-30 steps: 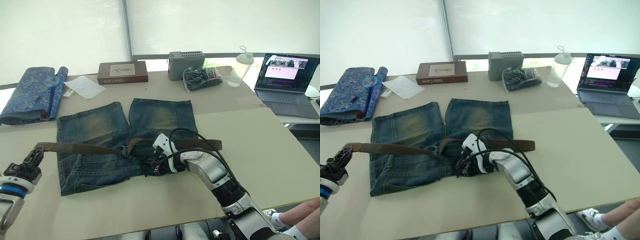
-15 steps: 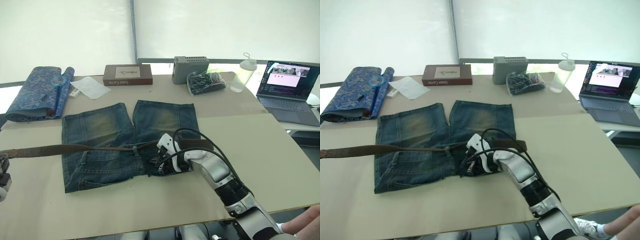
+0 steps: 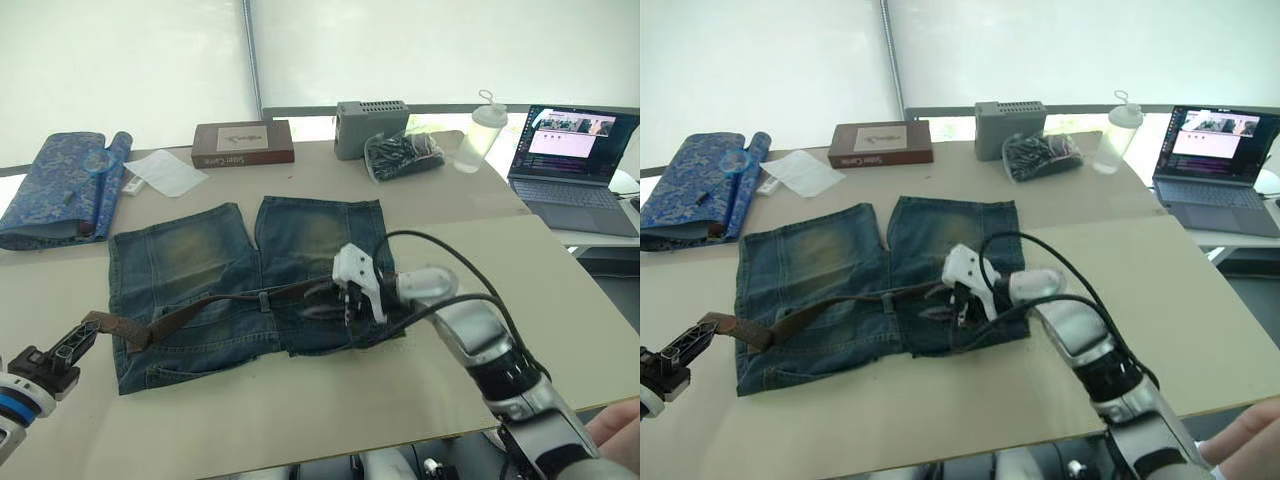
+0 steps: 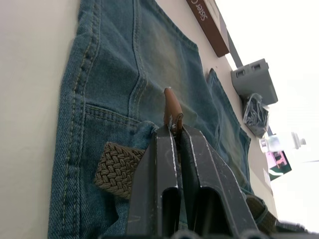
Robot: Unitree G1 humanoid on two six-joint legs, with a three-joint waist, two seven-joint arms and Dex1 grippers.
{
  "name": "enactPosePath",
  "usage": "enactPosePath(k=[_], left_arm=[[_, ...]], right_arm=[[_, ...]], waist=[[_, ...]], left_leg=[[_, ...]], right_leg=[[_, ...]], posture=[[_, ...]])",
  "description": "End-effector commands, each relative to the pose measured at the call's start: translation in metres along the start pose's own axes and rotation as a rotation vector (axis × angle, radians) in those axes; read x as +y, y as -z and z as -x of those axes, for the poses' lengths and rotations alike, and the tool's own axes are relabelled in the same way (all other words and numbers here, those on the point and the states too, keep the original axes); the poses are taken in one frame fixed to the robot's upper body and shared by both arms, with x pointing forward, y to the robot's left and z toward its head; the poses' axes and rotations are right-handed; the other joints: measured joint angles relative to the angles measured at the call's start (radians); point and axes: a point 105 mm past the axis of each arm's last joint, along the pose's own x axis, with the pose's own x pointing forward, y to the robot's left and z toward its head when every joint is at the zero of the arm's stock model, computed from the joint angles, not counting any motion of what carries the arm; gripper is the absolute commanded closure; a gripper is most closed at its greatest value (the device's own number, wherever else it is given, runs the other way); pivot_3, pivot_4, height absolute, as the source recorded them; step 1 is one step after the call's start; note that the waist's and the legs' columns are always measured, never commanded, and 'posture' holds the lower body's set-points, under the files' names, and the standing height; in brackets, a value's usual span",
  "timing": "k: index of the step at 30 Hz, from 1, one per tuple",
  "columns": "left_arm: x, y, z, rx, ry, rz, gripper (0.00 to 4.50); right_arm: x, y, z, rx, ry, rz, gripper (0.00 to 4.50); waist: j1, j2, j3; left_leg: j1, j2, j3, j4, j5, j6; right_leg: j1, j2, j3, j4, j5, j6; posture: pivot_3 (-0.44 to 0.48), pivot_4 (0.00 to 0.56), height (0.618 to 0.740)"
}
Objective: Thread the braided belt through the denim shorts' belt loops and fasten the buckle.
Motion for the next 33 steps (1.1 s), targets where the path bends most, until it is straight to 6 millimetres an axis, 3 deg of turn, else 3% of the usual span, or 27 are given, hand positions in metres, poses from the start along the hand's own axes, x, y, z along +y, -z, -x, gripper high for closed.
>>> enactPosePath(k=[1,7,12,17,18,26,33], left_arm=[[-0.008,-0.004,-0.001,0.006,0.04,-0.028,4.5],[-0.007,0.004,-0.002,0.029,0.058,-0.03,4.5],[-0.004,0.008,0.001,0.033,0.059,-0.03,4.5],[-0.002,0.007,0.007,0.037,0.063,-0.041,4.5],[-0.001,0.004,0.009,0.029,0.064,-0.043,4.5],[-0.012,-0.028,0.012,-0.005,0.084,-0.068,4.5],[-0.019,-0.06,0.014,-0.054,0.069,-0.063,4.5]], right_arm=[[-0.013,-0.008,-0.016,0.01,0.008,0.1,2.59],[-0.014,0.009,-0.04,0.137,-0.137,0.123,2.59],[-0.016,0.008,-0.055,0.153,-0.198,0.081,2.59],[-0.007,0.004,-0.058,0.143,-0.37,-0.17,4.12],[-0.005,0.003,-0.056,0.142,-0.414,-0.223,4.46],[0.002,0.006,-0.045,0.199,-0.629,-0.587,4.46],[-0.002,0.013,-0.041,0.214,-0.609,-0.694,4.46]], waist=[[0.0,0.0,0.0],[0.003,0.0,0.0],[0.0,0.001,0.0],[-0.002,0.002,0.001],[-0.002,0.002,0.001],[-0.004,0.006,0.004],[-0.009,0.007,0.004]], left_leg=[[-0.002,0.0,0.0,0.0,0.0,0.0],[-0.006,-0.001,0.0,0.0,0.001,0.004],[-0.006,-0.001,0.0,0.0,0.001,0.004],[-0.006,-0.001,0.0,0.0,0.001,0.003],[-0.005,-0.001,0.0,0.0,0.001,0.003],[-0.005,-0.001,-0.001,0.0,0.001,0.002],[-0.006,-0.002,-0.001,-0.001,-0.001,0.0]], right_leg=[[-0.002,0.0,0.0,0.0,0.001,-0.001],[-0.006,0.0,-0.001,0.0,0.002,-0.003],[-0.006,0.001,-0.001,0.0,0.002,-0.003],[-0.007,0.001,-0.001,0.001,0.002,-0.004],[-0.007,0.001,-0.001,0.001,0.002,-0.004],[-0.007,0.001,-0.003,0.002,0.002,-0.005],[-0.008,0.001,-0.003,0.002,0.002,-0.005]], posture=[[0.0,0.15,0.74],[0.0,0.15,0.74],[0.0,0.15,0.74],[0.0,0.15,0.74],[0.0,0.15,0.74],[0.0,0.15,0.74],[0.0,0.15,0.74]])
